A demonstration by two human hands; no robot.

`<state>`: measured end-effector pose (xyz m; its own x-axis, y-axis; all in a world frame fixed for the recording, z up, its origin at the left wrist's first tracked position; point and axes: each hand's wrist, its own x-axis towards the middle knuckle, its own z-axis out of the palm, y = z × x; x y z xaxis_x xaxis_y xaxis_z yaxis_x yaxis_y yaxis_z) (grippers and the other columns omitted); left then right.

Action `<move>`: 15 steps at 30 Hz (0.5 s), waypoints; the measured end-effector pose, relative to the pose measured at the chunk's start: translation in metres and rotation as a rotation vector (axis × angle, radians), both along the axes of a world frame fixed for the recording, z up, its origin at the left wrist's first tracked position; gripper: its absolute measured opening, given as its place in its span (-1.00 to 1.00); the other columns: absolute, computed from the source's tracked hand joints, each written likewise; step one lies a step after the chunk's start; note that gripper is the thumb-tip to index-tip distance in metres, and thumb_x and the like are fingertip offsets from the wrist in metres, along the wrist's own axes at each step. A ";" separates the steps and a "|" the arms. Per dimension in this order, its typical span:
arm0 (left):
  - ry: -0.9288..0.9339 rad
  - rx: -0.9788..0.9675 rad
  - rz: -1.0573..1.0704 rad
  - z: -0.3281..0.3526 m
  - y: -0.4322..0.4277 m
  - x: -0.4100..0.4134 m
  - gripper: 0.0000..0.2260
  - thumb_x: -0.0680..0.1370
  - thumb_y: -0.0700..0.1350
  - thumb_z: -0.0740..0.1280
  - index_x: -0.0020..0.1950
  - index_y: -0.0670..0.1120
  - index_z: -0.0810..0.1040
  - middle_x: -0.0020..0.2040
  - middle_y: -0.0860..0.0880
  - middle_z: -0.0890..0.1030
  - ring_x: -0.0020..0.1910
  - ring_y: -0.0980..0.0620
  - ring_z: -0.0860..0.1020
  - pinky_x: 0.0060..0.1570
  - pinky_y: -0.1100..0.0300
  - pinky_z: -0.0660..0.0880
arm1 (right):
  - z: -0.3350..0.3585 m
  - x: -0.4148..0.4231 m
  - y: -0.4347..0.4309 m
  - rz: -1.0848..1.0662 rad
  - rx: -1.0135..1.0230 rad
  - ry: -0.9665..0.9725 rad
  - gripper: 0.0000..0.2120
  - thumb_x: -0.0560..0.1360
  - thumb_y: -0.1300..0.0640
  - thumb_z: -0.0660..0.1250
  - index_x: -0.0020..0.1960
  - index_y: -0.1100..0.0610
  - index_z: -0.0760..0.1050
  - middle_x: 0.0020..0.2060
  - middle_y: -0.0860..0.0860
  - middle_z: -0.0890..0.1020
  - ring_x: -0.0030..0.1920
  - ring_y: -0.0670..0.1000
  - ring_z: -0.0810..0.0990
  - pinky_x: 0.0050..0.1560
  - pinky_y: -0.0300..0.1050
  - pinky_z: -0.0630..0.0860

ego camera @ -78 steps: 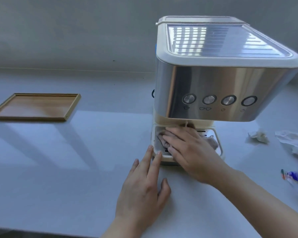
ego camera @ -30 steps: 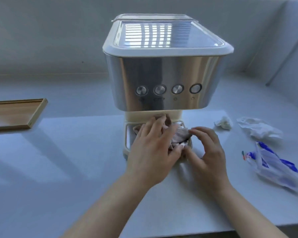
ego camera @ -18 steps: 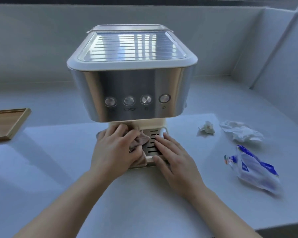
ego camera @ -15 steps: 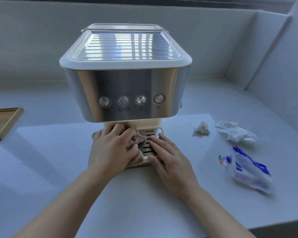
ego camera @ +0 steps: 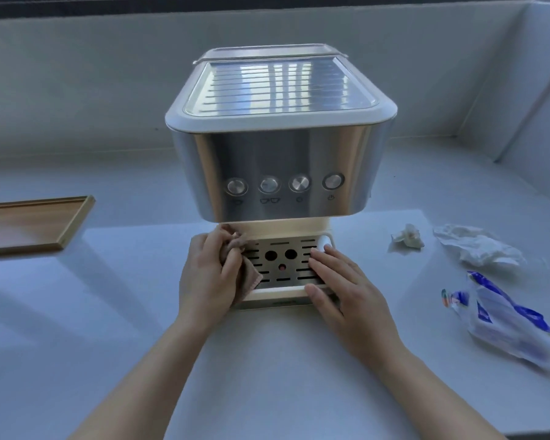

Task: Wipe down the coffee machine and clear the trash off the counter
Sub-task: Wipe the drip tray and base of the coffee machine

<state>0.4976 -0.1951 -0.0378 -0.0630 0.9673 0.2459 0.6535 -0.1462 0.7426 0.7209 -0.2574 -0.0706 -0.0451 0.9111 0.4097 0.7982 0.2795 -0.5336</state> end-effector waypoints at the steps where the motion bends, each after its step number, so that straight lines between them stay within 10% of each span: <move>1: 0.031 0.036 -0.012 -0.004 -0.018 -0.004 -0.88 0.59 -0.04 0.20 -0.02 0.20 0.45 0.10 0.07 0.49 0.07 0.45 0.37 -0.08 0.43 0.31 | 0.000 0.000 0.000 -0.003 0.001 0.004 -0.61 0.59 -0.06 0.28 0.39 0.01 0.49 0.41 -0.21 0.45 0.51 -0.27 0.17 0.40 -0.26 0.27; 7: 0.500 0.325 -0.125 -0.039 -0.109 -0.001 -0.79 0.55 -0.02 0.18 -0.07 -0.03 0.59 -0.01 -0.09 0.58 -0.01 -0.20 0.58 0.07 -0.16 0.47 | 0.000 -0.001 0.000 -0.013 -0.002 0.040 -0.59 0.58 -0.09 0.24 0.38 0.00 0.50 0.39 -0.24 0.45 0.50 -0.28 0.18 0.37 -0.28 0.28; 15: 0.588 0.204 -0.232 -0.026 -0.117 0.083 -0.86 0.41 -0.03 0.42 -0.13 -0.06 0.55 -0.06 -0.08 0.57 -0.02 -0.20 0.56 0.09 -0.11 0.47 | 0.001 0.003 0.002 0.046 -0.005 0.142 -0.64 0.62 0.02 0.18 0.37 0.03 0.52 0.39 -0.20 0.47 0.49 -0.23 0.26 0.47 -0.18 0.26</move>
<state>0.5806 -0.3124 -0.0636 0.3420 0.8699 0.3554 0.8759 -0.4321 0.2149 0.7238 -0.2556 -0.0695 -0.0289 0.9113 0.4106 0.7008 0.3114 -0.6418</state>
